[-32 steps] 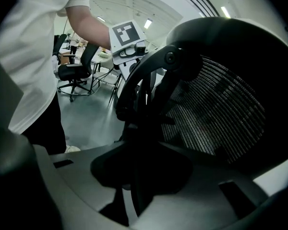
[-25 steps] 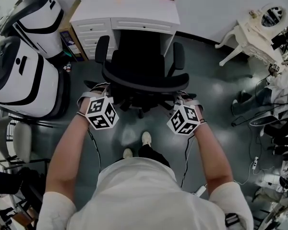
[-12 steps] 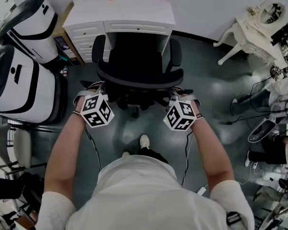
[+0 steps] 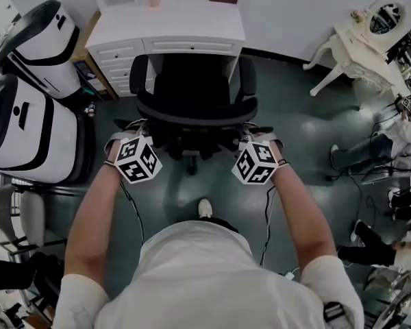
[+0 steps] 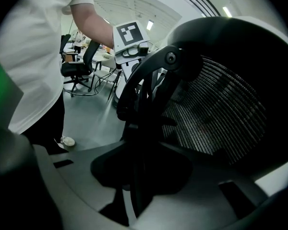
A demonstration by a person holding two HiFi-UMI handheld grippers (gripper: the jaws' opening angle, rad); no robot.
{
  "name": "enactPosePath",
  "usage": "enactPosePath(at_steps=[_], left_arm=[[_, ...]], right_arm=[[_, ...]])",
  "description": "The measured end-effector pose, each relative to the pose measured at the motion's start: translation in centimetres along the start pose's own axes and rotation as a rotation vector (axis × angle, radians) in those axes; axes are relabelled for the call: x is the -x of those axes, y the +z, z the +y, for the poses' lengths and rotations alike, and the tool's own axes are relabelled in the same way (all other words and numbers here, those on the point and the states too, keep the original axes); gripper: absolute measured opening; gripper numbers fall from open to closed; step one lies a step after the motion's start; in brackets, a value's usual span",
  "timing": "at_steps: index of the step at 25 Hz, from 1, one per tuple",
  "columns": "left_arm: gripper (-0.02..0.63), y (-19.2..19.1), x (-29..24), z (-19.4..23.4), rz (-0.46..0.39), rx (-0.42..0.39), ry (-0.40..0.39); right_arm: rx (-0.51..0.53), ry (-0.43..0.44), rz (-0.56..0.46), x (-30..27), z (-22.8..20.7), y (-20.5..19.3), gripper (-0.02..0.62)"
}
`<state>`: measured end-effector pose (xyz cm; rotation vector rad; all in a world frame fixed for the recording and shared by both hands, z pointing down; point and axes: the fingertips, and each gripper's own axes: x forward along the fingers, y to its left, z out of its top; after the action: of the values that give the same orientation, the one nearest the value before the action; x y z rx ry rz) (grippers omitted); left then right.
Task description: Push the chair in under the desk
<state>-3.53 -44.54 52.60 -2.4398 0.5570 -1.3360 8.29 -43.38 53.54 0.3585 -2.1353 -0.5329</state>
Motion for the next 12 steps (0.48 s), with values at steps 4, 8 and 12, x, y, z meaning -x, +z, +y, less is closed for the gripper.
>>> enactPosePath(at_steps=[4,8,12], left_arm=[[0.138,0.5,-0.7,0.6,0.003,0.006,-0.003],[0.137,1.1,-1.4,1.4,0.004,0.008,-0.004],[0.137,1.8,-2.1,2.2,0.009,0.015,-0.008]], right_arm=[[0.006,0.002,-0.003,0.0,-0.8,-0.7,0.110],[0.010,0.004,-0.006,0.1,-1.8,-1.5,0.110],[0.014,0.004,-0.008,0.2,-2.8,-2.3,0.110]])
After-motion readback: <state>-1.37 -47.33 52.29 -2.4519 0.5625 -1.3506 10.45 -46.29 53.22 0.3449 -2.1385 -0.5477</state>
